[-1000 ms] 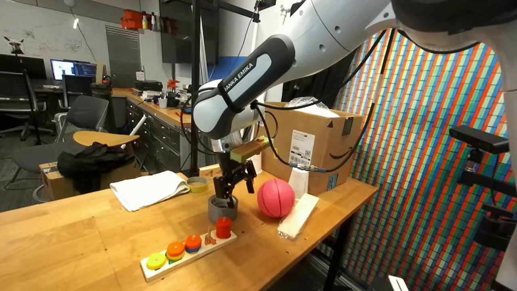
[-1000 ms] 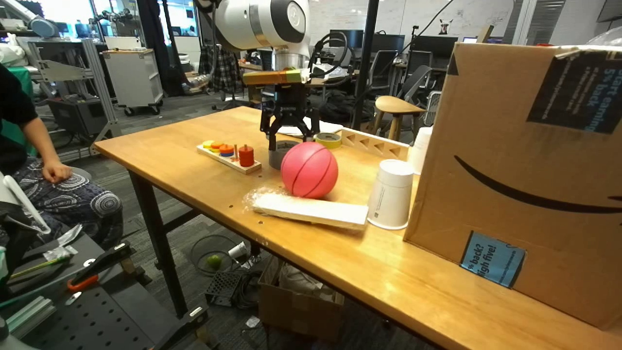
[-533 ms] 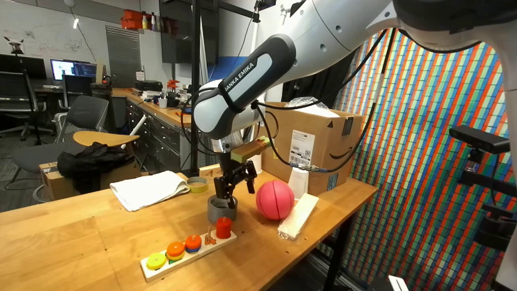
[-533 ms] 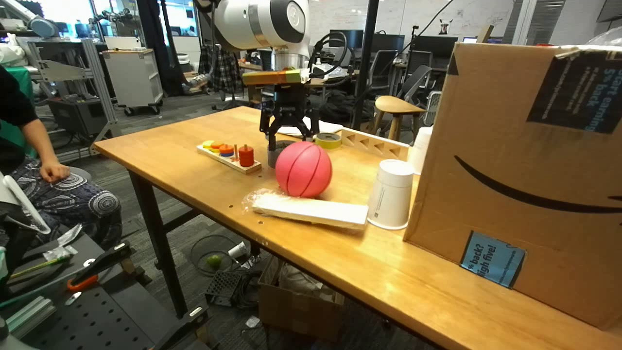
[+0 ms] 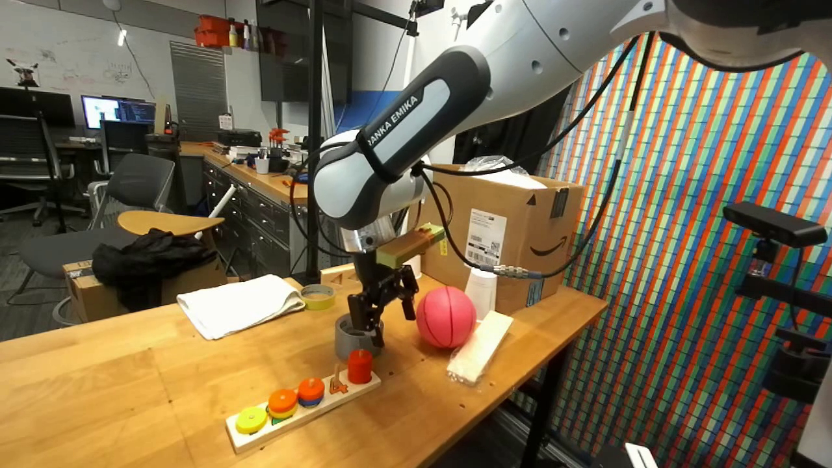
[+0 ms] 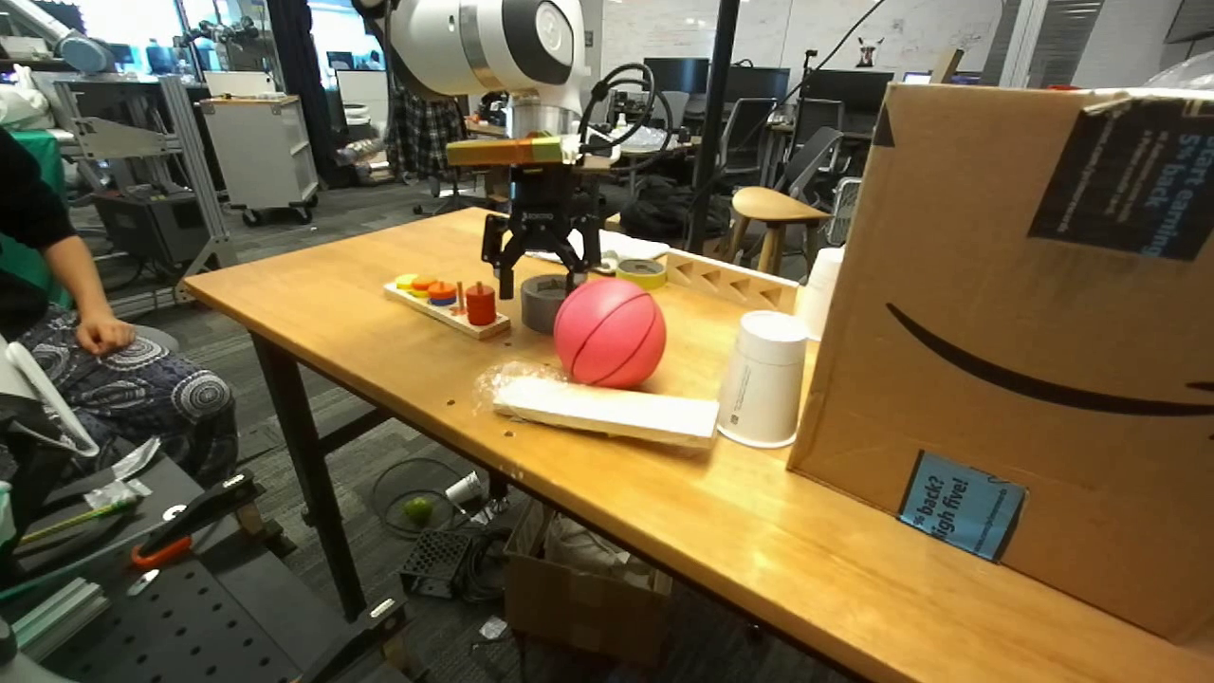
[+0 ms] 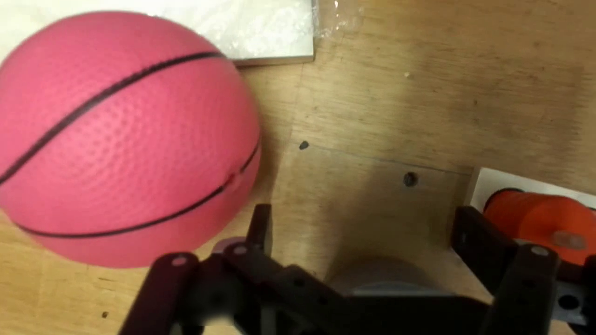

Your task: Push the basketball between the two cups

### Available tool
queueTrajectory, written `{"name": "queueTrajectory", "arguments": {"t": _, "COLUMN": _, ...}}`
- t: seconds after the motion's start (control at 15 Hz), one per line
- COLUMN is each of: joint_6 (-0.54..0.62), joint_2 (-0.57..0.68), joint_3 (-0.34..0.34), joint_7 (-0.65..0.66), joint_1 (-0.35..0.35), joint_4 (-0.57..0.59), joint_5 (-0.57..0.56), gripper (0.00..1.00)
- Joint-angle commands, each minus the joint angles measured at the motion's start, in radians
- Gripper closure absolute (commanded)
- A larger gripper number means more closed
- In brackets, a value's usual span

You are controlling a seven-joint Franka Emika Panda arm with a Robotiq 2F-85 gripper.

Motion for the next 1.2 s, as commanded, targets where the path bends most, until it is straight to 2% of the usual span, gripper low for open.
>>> {"name": "queueTrajectory", "arguments": {"t": 0.0, "joint_6": 0.015, "joint_2": -0.098, "joint_3": 0.000, "joint_7": 0.033, "joint_1": 0.010, "joint_4": -0.120, "joint_5": -0.001, "gripper": 0.00}}
{"name": "queueTrajectory", "arguments": {"t": 0.27, "joint_6": 0.016, "joint_2": -0.135, "joint_3": -0.009, "joint_7": 0.050, "joint_1": -0.006, "joint_4": -0.193, "joint_5": 0.014, "gripper": 0.00}}
{"name": "queueTrajectory", "arguments": {"t": 0.67, "joint_6": 0.012, "joint_2": -0.127, "joint_3": -0.017, "joint_7": 0.052, "joint_1": -0.018, "joint_4": -0.214, "joint_5": 0.024, "gripper": 0.00}}
{"name": "queueTrajectory", "arguments": {"t": 1.0, "joint_6": 0.002, "joint_2": -0.102, "joint_3": -0.017, "joint_7": 0.044, "joint_1": -0.017, "joint_4": -0.173, "joint_5": 0.012, "gripper": 0.00}}
{"name": "queueTrajectory", "arguments": {"t": 1.13, "joint_6": -0.023, "joint_2": -0.087, "joint_3": -0.025, "joint_7": 0.045, "joint_1": -0.014, "joint_4": -0.110, "joint_5": -0.031, "gripper": 0.00}}
